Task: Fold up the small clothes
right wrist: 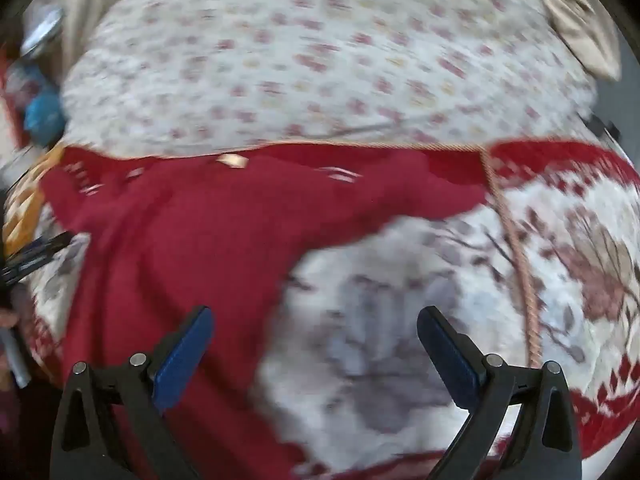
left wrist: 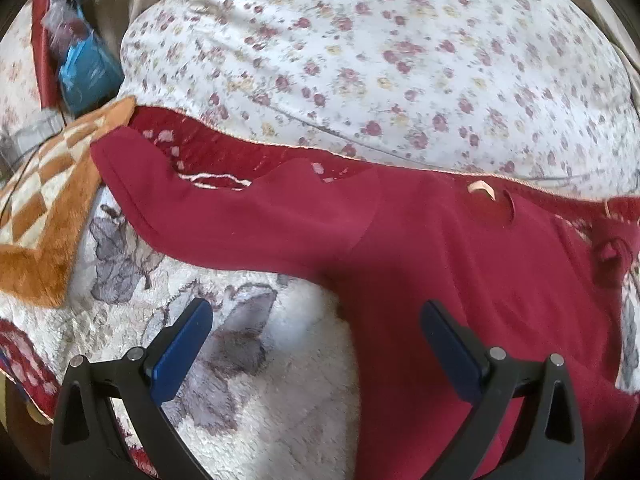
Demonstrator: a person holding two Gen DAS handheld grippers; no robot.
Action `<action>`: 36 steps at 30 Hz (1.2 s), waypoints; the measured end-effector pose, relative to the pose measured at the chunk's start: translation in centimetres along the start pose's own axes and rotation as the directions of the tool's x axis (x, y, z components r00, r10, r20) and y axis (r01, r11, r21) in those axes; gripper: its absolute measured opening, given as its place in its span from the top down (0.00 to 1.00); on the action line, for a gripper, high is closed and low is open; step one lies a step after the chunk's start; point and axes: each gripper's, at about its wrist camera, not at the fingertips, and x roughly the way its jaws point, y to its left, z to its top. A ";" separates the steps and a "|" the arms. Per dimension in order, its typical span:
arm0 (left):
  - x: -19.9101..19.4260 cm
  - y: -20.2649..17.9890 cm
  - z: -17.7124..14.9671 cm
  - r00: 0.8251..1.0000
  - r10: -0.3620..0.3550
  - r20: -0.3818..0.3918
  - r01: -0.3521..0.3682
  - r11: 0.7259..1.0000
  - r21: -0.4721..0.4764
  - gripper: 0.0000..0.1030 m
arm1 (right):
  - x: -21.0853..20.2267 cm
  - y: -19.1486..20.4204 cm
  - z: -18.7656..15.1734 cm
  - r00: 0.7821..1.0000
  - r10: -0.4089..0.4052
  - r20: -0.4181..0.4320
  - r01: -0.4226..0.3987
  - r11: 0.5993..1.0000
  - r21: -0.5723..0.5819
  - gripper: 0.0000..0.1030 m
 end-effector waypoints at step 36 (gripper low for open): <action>1.3 -1.3 -1.1 0.999 -0.013 0.035 0.011 0.999 0.046 0.00 | 8.8 8.5 1.5 0.997 0.058 0.045 -0.062 0.995 0.080 0.00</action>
